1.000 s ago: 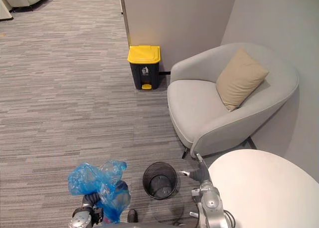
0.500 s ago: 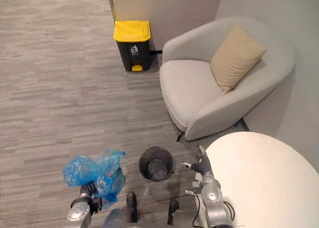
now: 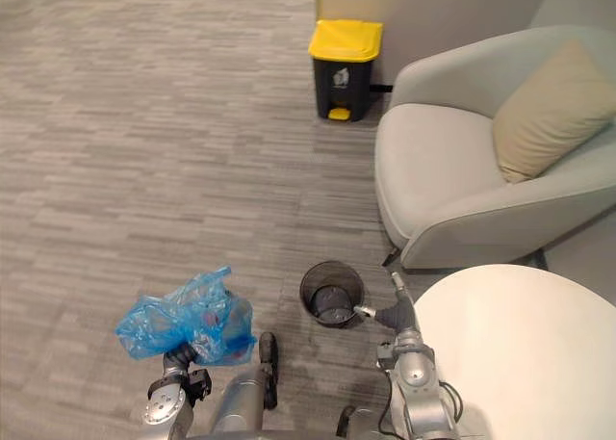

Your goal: Gather rubbish on tea table into small bin, then transfer packed bag to large trash can.

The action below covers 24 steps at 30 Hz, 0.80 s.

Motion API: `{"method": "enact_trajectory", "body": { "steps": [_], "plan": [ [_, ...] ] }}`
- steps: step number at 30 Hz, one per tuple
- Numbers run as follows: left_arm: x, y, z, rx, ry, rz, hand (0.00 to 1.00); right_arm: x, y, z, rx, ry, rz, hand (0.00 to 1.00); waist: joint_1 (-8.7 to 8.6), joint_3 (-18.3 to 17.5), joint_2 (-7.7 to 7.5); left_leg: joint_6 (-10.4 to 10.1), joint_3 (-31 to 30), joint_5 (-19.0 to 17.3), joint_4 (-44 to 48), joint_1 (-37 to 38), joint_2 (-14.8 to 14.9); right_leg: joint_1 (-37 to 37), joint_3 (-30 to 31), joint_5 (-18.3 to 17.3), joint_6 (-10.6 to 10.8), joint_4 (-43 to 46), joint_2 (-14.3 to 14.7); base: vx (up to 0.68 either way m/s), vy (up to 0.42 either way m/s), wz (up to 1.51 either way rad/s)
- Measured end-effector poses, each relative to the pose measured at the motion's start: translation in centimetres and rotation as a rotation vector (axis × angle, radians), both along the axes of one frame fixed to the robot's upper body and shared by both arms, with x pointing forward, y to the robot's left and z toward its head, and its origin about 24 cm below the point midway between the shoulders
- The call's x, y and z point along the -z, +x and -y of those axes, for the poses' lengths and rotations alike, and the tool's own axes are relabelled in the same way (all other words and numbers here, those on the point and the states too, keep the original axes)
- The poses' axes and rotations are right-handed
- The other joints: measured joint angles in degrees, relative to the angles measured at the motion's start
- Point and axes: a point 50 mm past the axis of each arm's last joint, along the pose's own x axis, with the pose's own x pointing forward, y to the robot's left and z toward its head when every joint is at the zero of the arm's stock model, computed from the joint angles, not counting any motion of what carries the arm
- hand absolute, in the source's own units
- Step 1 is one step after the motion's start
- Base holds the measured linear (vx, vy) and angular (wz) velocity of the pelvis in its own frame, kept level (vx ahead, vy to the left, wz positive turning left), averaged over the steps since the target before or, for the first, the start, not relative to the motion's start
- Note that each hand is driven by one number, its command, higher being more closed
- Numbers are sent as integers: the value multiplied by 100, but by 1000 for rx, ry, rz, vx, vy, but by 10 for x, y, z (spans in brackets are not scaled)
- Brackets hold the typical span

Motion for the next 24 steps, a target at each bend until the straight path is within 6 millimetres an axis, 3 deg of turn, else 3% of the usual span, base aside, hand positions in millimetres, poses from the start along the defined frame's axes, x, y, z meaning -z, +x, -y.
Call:
{"method": "enact_trajectory", "body": {
  "steps": [2,3,4,5,6,9,13,19,24],
  "plan": [
    [-4,3,1,25,12,18,100,-6,-1,5,33,8,33,0,-37,-76,161,63,146,-234,85,134,-34,-57,-167,-33,29,251,18,-123,76,68],
    [-10,9,0,47,31,44,100,-4,-2,8,58,17,24,0,-45,-140,28,-124,-30,-34,-521,227,-334,-117,-180,-189,69,164,-72,-139,71,110],
    [-12,13,-1,60,39,54,100,1,-3,7,72,33,7,0,-115,-180,-114,-84,-157,229,-1054,375,-532,-139,-315,-107,27,26,-273,-100,36,111],
    [-14,15,-2,69,49,64,100,7,-6,5,86,54,-18,0,-147,-172,-208,74,83,53,-920,467,-547,-81,-509,36,134,-164,-367,-27,50,86],
    [-9,10,-4,70,55,36,100,10,-2,4,84,61,-25,0,-162,-170,-161,-114,133,-221,-928,706,-497,32,-535,145,246,-256,-329,0,30,52],
    [9,3,-8,80,58,-65,100,28,-2,-3,84,91,-104,0,-151,-158,-170,-24,161,30,-1301,951,-638,188,-411,405,355,-576,-328,-68,108,-3],
    [21,-5,-11,88,63,-133,100,48,-12,5,124,93,-209,0,-178,-167,-164,19,212,277,-1822,1187,-763,289,-286,682,416,-955,-267,-58,63,-10],
    [25,-10,-18,91,79,-169,100,58,-19,9,149,97,-268,0,-182,-175,-171,33,192,433,-2095,1235,-807,272,-294,766,437,-1078,-256,-4,6,0],
    [25,-10,-19,87,84,-169,100,56,-14,9,145,98,-257,0,-178,-175,-189,67,161,360,-1922,1051,-847,168,-301,724,498,-1069,-266,23,10,1]
  ]
}}
